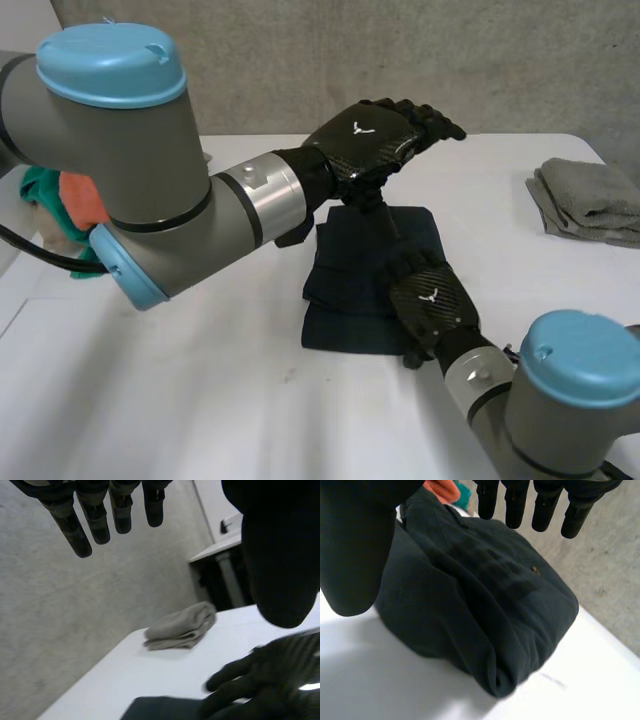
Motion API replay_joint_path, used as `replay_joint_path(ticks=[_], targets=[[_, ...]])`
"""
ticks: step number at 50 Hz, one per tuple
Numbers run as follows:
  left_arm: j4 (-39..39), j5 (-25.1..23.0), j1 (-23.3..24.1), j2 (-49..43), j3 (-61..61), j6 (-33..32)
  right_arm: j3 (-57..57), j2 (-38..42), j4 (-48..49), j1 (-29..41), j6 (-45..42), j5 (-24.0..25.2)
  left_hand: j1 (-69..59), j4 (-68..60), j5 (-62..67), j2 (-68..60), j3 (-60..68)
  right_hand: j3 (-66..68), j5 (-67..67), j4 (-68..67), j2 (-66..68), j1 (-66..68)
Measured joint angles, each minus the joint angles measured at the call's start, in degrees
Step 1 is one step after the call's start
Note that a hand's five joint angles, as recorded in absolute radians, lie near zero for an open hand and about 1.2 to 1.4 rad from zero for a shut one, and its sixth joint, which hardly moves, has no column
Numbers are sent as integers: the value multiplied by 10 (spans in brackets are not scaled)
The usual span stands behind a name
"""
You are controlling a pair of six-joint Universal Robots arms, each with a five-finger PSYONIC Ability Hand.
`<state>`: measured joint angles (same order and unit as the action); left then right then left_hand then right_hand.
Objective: Fold the laundry.
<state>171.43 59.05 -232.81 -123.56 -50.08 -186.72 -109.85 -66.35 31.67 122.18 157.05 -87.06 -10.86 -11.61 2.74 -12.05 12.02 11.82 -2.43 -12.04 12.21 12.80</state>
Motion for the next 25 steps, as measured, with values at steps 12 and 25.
replay_joint_path(ticks=[12, 25], targets=[[-1, -8, 0, 9, -16, 14, 99, 115, 70, 0, -14, -12, 0, 0, 0, 0, 0, 0, 0, 0, 0, 0], [2, -6, -3, 11, -23, 12, 245, 191, 39, -4, -14, -38, 0, 0, 0, 0, 0, 532, -434, -532, 529, 430]])
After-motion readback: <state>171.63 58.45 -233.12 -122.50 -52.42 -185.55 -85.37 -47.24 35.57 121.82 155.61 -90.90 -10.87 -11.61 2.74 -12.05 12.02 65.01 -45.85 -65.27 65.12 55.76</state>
